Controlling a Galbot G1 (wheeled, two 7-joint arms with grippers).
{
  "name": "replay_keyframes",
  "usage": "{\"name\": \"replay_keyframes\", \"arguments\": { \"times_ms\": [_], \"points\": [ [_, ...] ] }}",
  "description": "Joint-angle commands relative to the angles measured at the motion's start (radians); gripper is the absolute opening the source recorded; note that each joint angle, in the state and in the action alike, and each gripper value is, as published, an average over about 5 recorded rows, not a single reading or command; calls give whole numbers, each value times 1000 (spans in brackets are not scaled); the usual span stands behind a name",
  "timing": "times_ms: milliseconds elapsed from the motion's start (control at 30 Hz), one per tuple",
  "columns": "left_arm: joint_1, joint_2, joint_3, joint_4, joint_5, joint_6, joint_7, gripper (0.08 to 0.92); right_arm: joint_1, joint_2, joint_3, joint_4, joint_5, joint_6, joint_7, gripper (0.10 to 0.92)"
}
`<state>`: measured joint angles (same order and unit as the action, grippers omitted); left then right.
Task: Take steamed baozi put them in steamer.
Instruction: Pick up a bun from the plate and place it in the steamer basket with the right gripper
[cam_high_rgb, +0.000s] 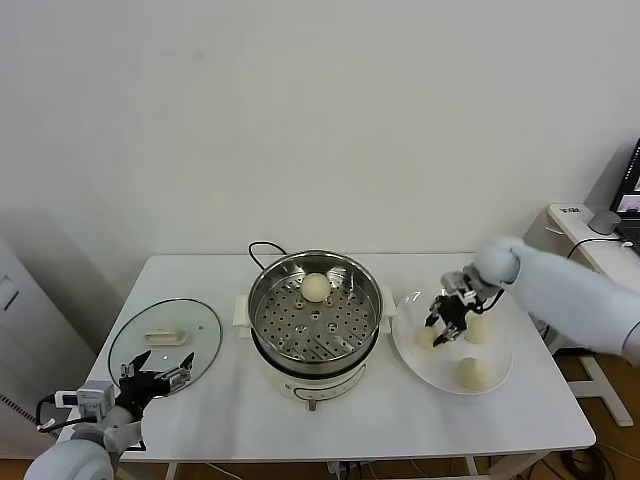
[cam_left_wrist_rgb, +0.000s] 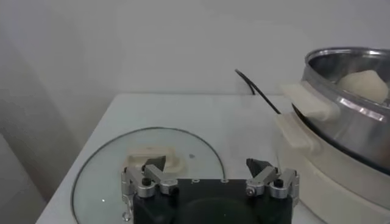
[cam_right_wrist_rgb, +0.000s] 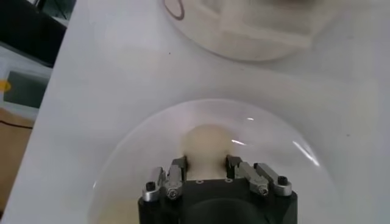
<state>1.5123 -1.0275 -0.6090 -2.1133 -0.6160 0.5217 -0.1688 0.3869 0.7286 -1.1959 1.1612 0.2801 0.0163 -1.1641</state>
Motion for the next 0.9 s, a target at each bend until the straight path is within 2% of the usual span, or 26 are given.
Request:
{"name": "replay_keyframes", "arguments": {
  "times_ms": [33,267,467,667,900],
  "points": [
    [0,-1,2,-1,0,1,0,823,382,-57,-268,127,233,-51,-28,421],
    [-5,3,6,3,-1,0,0,823,620,-5,-375,193,460,-157,-16,422],
    [-13,0,14,3,-1,0,0,823,595,89,-316,261,669,-261,125,424],
    [-14,2,15,1,-1,1,0,823,451,185,-235,297,747,-314,275,424],
    [-15,-2,17,0,0,3,-1,823,293,297,-196,259,753,-333,378,424]
  ]
}}
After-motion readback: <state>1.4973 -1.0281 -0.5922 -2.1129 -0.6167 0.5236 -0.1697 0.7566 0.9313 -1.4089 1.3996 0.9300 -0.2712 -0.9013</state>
